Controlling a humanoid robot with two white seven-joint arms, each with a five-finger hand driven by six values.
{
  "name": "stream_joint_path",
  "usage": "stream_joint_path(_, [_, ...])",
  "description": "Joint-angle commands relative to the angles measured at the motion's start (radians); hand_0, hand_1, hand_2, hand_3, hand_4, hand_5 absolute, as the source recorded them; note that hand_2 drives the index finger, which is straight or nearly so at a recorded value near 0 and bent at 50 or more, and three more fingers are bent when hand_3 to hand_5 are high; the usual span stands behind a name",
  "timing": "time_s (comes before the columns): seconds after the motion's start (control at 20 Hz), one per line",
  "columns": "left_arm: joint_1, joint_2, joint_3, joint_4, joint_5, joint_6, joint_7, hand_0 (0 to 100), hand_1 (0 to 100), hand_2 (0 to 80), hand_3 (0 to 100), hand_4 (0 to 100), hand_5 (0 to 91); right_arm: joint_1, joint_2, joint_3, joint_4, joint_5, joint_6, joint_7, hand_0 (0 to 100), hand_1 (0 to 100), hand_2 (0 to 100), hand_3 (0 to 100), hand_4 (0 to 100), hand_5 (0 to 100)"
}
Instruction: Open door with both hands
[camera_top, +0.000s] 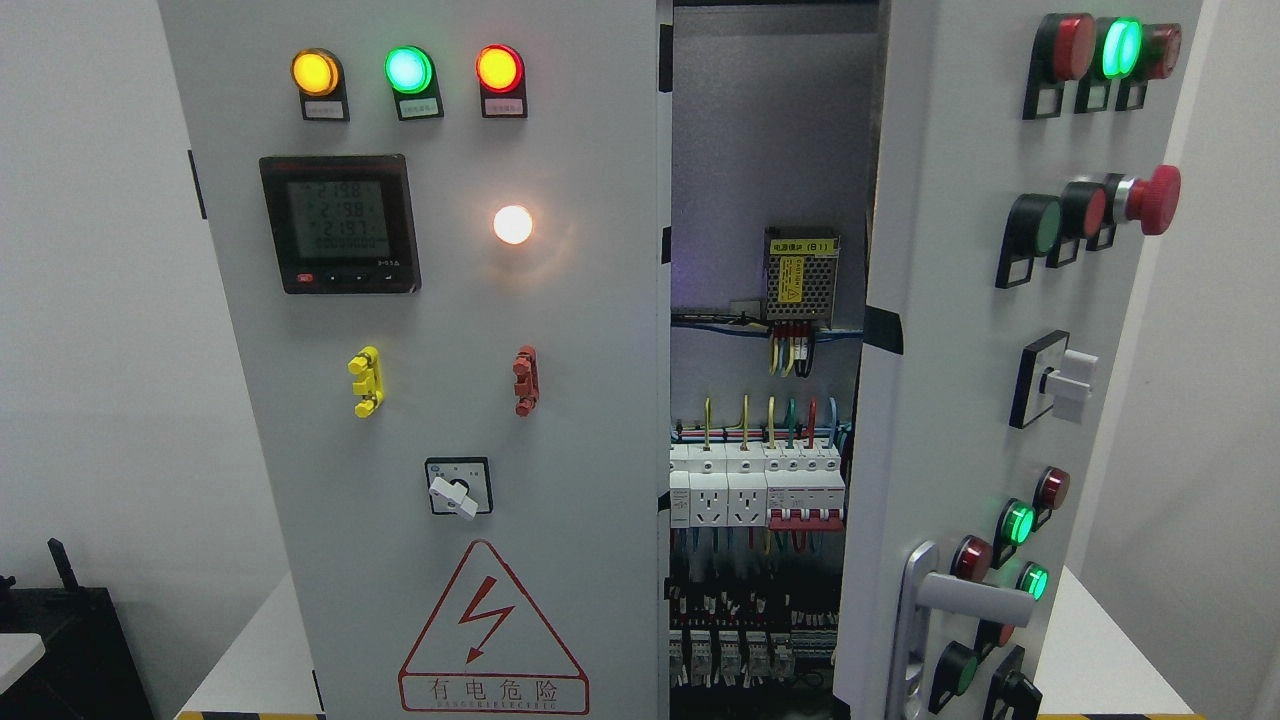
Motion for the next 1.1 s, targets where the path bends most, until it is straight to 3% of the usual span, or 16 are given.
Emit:
stream_joint_path(0.0, [0.000, 0.000, -0.005, -0.002, 0.002, 0.000, 0.000, 0, 0, 0.0, 0, 4, 0.0, -0.001, 0.000, 0.001, 0.000, 0.000, 0.000, 0.000, 0, 0, 0, 0, 0, 0])
stream_joint_path(0.9, [-0.008, 0.002, -0.015, -0.008, -0.003, 0.000, 0.000, 0, 0, 0.0, 0, 4, 0.0, -0.001, 0.000, -0.001, 0.000, 0.000, 0.000, 0.000, 0, 0, 0, 0, 0, 0])
stream_joint_path(1.05, [0.032, -0.001, -0.020, -0.148, 0.002, 0.014, 0.000, 0, 0, 0.0, 0, 4, 0.0, 0.001, 0.000, 0.001, 0.000, 0.000, 0.000, 0.000, 0, 0, 0, 0, 0, 0])
